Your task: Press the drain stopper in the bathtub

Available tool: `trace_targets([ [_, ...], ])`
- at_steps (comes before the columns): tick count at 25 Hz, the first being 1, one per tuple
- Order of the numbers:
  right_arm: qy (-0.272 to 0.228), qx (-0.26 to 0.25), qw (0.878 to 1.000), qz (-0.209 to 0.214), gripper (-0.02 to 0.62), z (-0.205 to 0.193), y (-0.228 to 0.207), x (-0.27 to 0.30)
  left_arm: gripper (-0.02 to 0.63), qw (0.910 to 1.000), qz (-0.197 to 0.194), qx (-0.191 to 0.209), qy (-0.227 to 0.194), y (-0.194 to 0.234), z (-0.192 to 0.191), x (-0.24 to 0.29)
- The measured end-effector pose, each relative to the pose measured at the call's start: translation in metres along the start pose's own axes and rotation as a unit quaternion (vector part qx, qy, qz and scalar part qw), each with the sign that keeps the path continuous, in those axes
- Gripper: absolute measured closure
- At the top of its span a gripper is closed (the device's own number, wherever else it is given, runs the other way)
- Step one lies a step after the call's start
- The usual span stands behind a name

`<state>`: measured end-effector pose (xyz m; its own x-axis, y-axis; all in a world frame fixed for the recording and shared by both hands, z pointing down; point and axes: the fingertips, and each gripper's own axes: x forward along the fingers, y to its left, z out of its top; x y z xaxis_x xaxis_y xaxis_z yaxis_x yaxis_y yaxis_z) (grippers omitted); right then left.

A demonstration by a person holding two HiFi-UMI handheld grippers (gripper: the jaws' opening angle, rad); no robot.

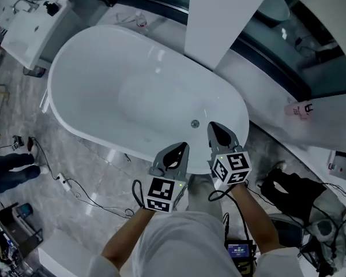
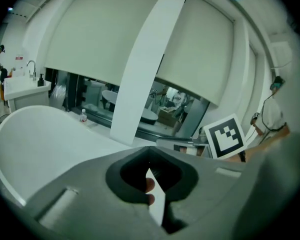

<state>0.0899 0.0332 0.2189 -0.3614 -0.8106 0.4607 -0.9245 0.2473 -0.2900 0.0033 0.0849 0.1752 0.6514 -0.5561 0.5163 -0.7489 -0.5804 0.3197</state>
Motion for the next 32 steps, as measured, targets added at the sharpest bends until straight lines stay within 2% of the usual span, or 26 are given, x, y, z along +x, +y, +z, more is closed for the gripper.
trace_targets([
  [6,-0.070,-0.033,0.997,0.002,0.592,0.079,0.046,-0.065,0.607,0.9994,-0.005,-0.004,-0.035,-0.019,0.052,-0.062],
  [11,-0.109,-0.047,0.993,0.001,0.592,0.109,0.076,-0.109,0.606,0.9980,-0.001,0.019,-0.060,-0.028,0.067,-0.100],
  [16,-0.143,-0.049,0.989,-0.003,0.592,0.138,0.114,-0.147,0.606,0.9957,-0.017,0.042,-0.081,-0.042,0.092,-0.128],
  [21,-0.143,-0.015,0.988,-0.048,0.592,0.144,0.139,-0.183,0.607,0.9941,-0.027,0.050,-0.093,-0.061,0.107,-0.150],
  [25,-0.166,-0.090,0.979,-0.078,0.592,0.152,0.159,-0.198,0.607,0.9918,-0.041,0.058,-0.106,-0.077,0.113,-0.158],
  [27,-0.184,-0.108,0.973,-0.086,0.592,0.156,0.169,-0.200,0.606,0.9899,-0.037,0.072,-0.116,-0.080,0.118,-0.158],
  [32,-0.134,-0.131,0.978,-0.092,0.594,0.134,0.172,-0.211,0.607,0.9918,-0.029,0.061,-0.108,-0.083,0.114,-0.155],
])
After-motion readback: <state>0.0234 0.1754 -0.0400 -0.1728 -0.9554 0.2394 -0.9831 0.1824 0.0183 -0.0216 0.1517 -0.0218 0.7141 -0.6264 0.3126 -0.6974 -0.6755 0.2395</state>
